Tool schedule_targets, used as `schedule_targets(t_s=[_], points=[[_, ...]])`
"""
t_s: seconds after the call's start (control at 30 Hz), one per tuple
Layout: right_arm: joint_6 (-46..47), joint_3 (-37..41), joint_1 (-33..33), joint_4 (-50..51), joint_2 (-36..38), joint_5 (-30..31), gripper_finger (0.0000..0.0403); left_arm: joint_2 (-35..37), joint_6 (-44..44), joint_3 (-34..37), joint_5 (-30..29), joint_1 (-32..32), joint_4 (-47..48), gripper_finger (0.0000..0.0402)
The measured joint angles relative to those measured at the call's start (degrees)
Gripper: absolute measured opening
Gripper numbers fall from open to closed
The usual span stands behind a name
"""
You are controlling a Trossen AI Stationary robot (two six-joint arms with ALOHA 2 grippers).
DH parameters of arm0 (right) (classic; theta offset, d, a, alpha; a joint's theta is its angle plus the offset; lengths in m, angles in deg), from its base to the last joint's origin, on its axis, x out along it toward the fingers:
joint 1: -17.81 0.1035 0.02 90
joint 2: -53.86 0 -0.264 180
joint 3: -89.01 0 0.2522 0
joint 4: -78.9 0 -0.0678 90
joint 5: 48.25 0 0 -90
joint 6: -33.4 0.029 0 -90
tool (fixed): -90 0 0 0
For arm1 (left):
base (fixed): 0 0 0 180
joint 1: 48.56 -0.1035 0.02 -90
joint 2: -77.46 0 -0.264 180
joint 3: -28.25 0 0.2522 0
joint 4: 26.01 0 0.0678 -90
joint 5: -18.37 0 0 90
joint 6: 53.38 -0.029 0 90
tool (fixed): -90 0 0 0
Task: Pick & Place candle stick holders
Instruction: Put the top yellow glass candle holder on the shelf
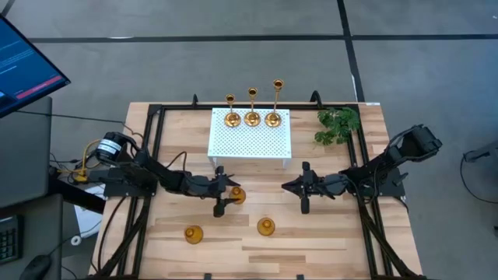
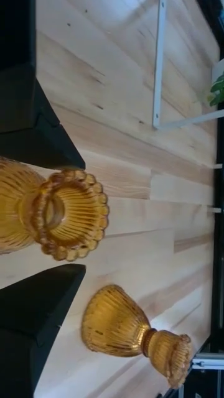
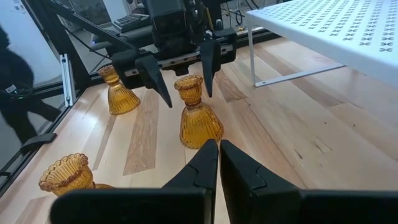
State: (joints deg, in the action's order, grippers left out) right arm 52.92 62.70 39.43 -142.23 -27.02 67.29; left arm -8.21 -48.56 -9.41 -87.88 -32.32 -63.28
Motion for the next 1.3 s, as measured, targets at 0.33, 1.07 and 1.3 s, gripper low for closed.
schedule_targets(t_s=[0.33, 1.07, 1.3], points=[[0.0, 0.0, 0.0, 0.02, 0.0, 0.0, 0.001, 0.04, 0.65, 0.13, -0.01, -0.09, -0.08, 0.0205], [-0.01, 0.0, 0.01, 0.02, 0.0, -0.02, 0.001, 7.4, 2.12, 0.22, 0.03, 4.07, 0.38, 0.0147], [0.0, 0.0, 0.0, 0.02, 0.0, -0.02, 0.001, 22.73, 1.6, 0.22, -5.0, 2.97, 12.09, 0.015]])
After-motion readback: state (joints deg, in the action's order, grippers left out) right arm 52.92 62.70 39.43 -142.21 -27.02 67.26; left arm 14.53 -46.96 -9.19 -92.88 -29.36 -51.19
